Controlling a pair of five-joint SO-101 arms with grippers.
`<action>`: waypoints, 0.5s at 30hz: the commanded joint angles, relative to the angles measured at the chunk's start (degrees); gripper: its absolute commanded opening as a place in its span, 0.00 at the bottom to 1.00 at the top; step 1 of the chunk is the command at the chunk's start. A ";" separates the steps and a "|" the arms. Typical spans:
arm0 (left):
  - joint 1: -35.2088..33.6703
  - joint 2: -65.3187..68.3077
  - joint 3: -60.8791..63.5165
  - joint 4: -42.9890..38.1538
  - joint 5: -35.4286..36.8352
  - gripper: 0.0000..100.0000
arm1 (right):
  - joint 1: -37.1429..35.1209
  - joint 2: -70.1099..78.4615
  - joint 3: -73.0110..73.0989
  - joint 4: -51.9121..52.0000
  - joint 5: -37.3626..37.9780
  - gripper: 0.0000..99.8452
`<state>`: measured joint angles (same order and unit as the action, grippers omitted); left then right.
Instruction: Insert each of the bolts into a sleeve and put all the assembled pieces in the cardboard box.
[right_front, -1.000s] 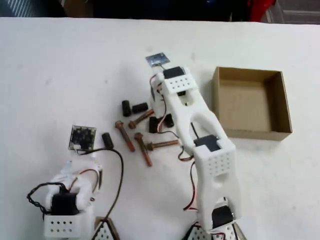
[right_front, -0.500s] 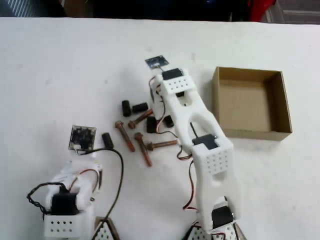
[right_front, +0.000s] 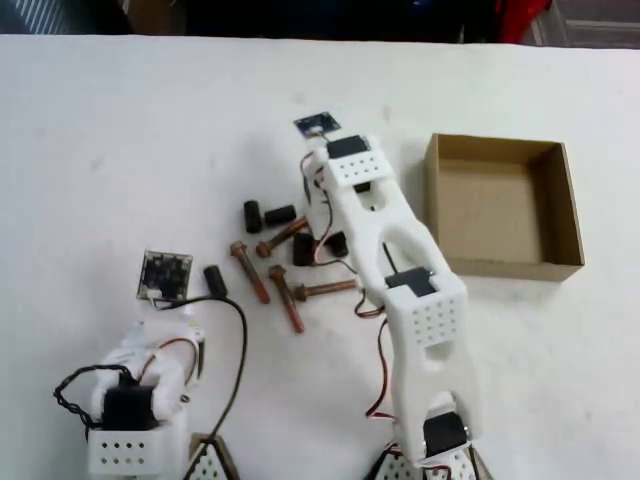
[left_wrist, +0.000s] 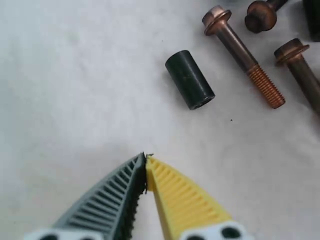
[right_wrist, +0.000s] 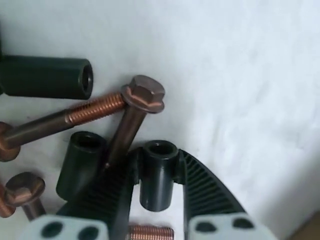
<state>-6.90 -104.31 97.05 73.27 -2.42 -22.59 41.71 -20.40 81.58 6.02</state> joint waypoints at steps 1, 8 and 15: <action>1.01 -0.40 -0.09 0.09 -0.62 0.02 | -0.40 0.75 1.93 1.54 0.09 0.02; 1.01 -0.40 -0.09 0.09 -0.62 0.02 | 3.74 -1.54 0.44 1.89 6.86 0.02; 1.01 -0.40 -0.09 0.09 -0.62 0.02 | 5.32 -9.71 0.35 6.73 8.53 0.02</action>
<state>-6.90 -104.31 97.05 73.27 -2.42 -18.73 37.67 -19.25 86.15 13.49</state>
